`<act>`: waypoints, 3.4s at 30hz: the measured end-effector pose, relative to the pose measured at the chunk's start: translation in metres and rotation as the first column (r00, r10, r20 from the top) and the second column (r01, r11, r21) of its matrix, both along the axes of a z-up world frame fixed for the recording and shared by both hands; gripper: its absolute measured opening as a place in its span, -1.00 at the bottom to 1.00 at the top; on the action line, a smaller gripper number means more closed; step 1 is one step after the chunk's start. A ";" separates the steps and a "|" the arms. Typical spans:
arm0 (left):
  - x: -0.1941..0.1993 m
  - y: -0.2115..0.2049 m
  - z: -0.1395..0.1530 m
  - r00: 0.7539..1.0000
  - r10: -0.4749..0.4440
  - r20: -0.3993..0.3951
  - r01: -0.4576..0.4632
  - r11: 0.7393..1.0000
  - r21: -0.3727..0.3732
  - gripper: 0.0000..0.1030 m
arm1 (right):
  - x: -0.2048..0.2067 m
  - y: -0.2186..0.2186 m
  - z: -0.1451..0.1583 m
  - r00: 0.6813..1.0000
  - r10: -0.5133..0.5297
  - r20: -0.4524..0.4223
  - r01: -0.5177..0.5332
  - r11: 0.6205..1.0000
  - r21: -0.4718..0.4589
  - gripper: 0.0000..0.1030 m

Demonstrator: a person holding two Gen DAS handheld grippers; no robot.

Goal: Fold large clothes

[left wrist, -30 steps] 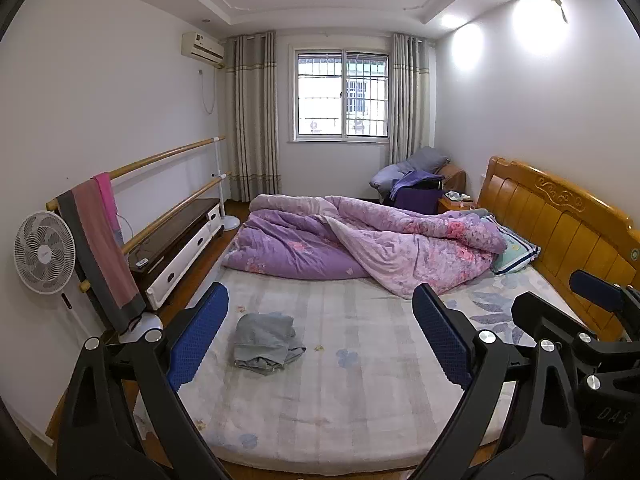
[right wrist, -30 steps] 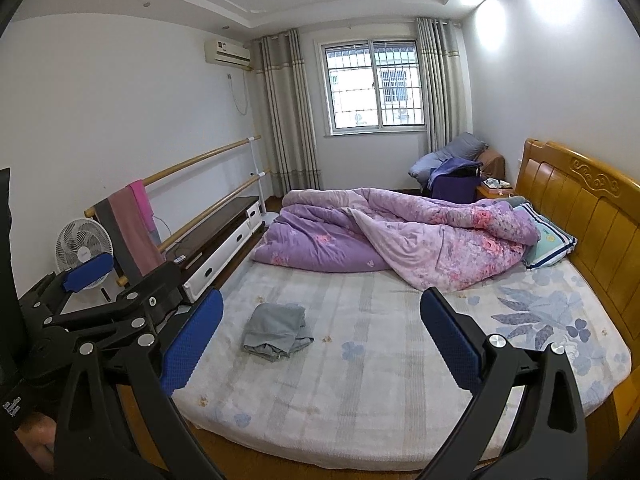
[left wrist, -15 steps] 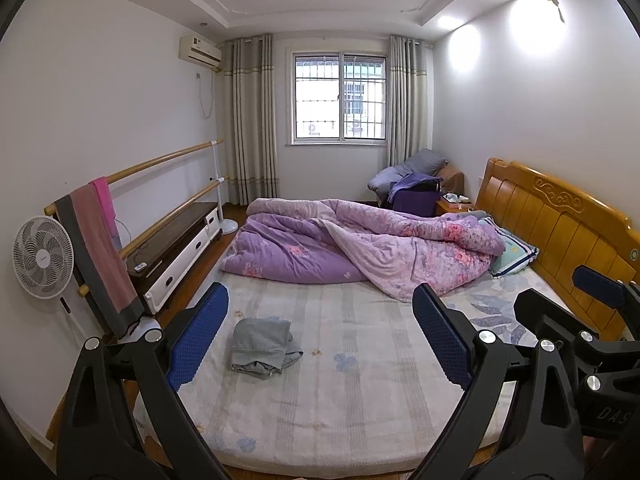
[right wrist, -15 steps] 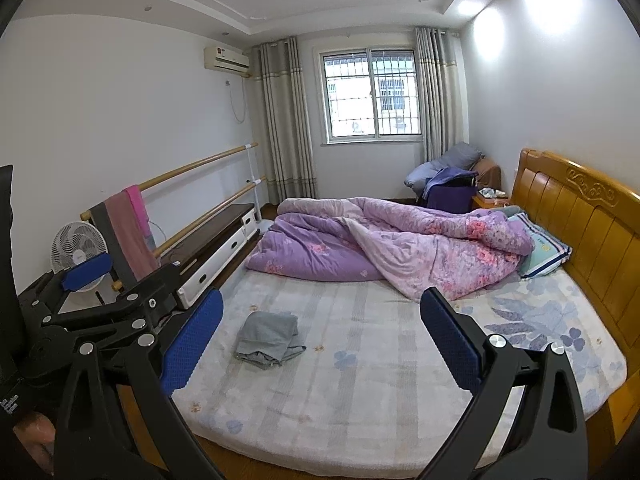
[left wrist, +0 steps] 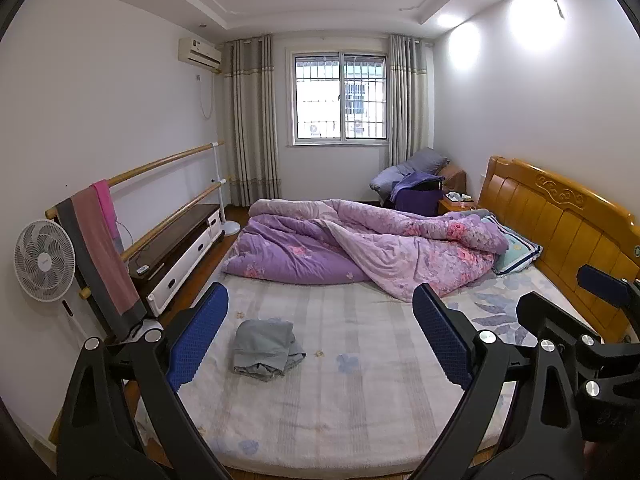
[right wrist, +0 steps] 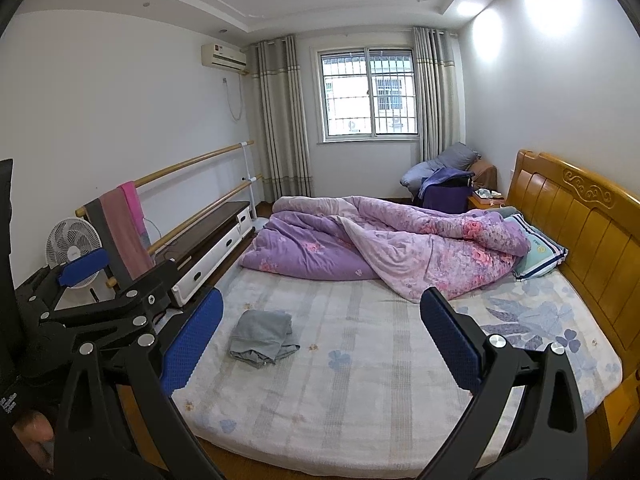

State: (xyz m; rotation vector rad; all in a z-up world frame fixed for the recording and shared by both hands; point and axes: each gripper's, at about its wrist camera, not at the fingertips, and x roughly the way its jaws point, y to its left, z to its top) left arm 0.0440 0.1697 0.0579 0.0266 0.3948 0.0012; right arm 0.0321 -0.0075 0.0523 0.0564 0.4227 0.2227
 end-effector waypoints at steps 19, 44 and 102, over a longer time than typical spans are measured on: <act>0.004 -0.001 -0.002 1.000 0.008 -0.012 -0.008 1.000 -0.003 0.82 | 0.005 0.000 -0.004 1.000 0.004 -0.008 -0.004 1.000 0.001 0.85; -0.001 -0.002 -0.005 1.000 0.014 -0.013 -0.014 1.000 -0.002 0.82 | 0.006 -0.004 -0.004 1.000 0.010 -0.012 -0.010 1.000 0.008 0.85; 0.014 0.035 -0.020 0.998 0.018 -0.052 -0.019 1.000 -0.009 0.83 | 0.025 0.023 -0.017 0.998 0.013 -0.060 -0.012 1.000 0.021 0.85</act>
